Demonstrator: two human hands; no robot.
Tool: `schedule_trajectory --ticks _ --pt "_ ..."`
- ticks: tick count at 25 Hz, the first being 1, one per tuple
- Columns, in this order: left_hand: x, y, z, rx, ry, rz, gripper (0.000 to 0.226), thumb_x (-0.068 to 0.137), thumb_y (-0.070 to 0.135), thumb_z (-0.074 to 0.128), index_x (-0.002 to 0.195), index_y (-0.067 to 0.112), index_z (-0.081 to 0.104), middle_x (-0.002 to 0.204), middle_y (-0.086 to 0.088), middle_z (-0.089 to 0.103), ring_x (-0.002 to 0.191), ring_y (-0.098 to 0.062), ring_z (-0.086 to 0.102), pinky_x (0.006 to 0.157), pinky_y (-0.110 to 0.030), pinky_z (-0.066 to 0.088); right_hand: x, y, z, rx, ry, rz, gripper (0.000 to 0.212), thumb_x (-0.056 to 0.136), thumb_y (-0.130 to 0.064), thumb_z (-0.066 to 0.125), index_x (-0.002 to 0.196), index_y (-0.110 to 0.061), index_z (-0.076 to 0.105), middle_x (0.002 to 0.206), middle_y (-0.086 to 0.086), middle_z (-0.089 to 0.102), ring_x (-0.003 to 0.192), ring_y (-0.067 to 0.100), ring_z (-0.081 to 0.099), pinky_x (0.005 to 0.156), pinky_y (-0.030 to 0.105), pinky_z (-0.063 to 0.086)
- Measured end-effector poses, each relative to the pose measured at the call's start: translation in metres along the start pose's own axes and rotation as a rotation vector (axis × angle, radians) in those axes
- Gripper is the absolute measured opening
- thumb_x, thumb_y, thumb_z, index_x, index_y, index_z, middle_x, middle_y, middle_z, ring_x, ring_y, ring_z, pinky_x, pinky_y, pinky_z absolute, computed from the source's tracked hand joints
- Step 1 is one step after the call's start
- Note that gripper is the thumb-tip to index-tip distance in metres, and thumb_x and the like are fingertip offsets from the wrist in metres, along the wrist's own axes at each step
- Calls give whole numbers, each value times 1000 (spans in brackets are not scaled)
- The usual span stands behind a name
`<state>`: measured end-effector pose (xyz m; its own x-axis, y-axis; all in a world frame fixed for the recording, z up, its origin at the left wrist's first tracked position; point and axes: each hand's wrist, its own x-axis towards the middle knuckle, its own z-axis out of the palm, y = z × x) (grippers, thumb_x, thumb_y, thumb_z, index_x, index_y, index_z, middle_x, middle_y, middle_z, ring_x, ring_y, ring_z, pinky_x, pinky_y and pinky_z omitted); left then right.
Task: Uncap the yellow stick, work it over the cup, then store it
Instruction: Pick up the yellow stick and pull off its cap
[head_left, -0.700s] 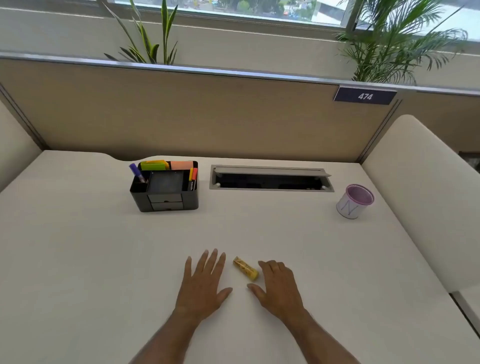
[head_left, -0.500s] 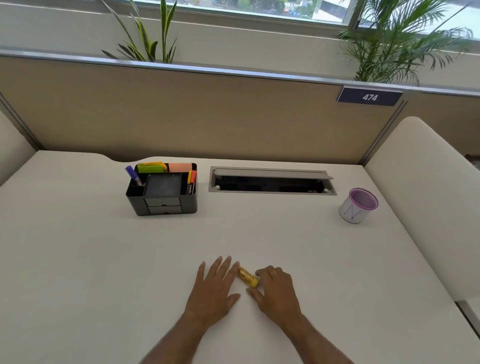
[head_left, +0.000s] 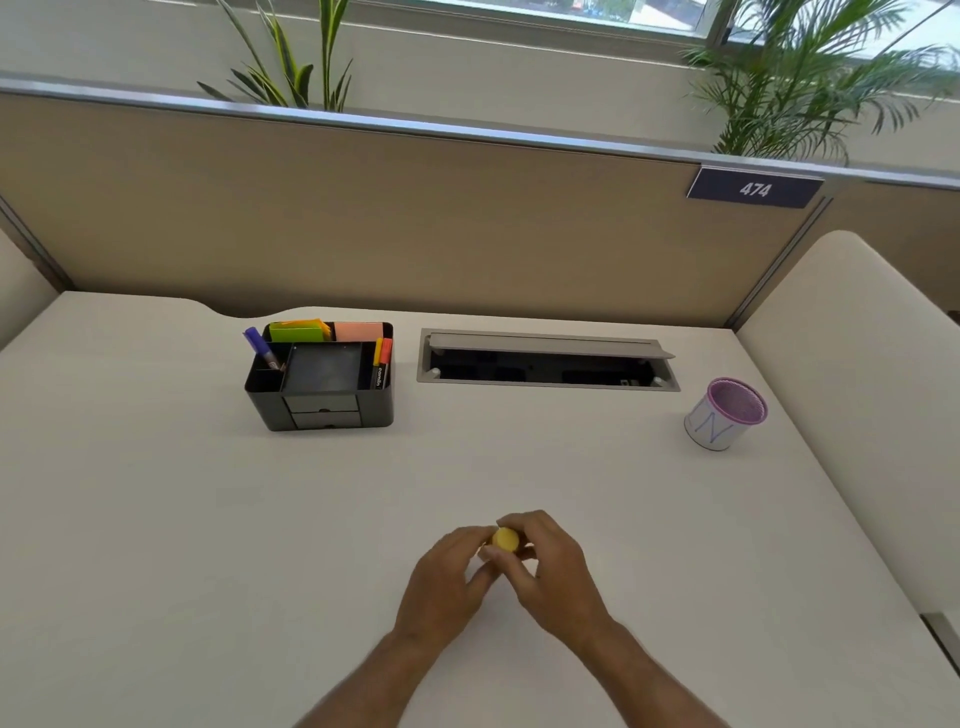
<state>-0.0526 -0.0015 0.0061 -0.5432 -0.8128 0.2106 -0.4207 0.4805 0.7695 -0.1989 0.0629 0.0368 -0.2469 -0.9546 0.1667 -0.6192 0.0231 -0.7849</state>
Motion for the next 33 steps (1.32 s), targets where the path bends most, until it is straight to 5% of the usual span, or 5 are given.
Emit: schedule_trajectory --ticks 10,18,23,28,33 --pt "-1 21 -11 -135 42 34 31 89 12 63 119 16 68 101 3 78 85 -12 72 76 -29 59 -5 -26 1 -98 159 -52 21 86 -28 75 103 -16 71 92 -4 72 81 9 67 71 30 58" --pt "1 22 -17 -100 -13 41 28 86 6 61 107 22 68 77 10 71 59 3 54 61 -7 41 -5 -33 -5 -262 100 -134 20 94 -29 66 102 -11 66 79 1 72 66 19 65 61 38 57" --pt "2 18 -18 -137 -4 24 28 88 12 60 107 32 64 75 33 65 64 5 60 61 -10 47 0 -37 -7 -210 67 -40 30 94 -42 63 112 -19 64 91 -1 77 83 19 73 73 38 60" --pt "12 21 -21 -218 28 34 25 93 20 61 115 32 65 99 12 76 85 -6 71 73 -26 59 5 -46 -12 -113 184 32 26 90 -39 71 112 -25 67 96 -11 75 81 9 71 67 32 60" --pt "18 14 -21 -237 78 -32 27 90 9 70 114 21 68 103 15 73 94 -2 70 80 -17 57 13 -48 -25 185 348 77 31 81 -37 78 108 -22 73 96 -16 75 90 8 72 69 15 58"
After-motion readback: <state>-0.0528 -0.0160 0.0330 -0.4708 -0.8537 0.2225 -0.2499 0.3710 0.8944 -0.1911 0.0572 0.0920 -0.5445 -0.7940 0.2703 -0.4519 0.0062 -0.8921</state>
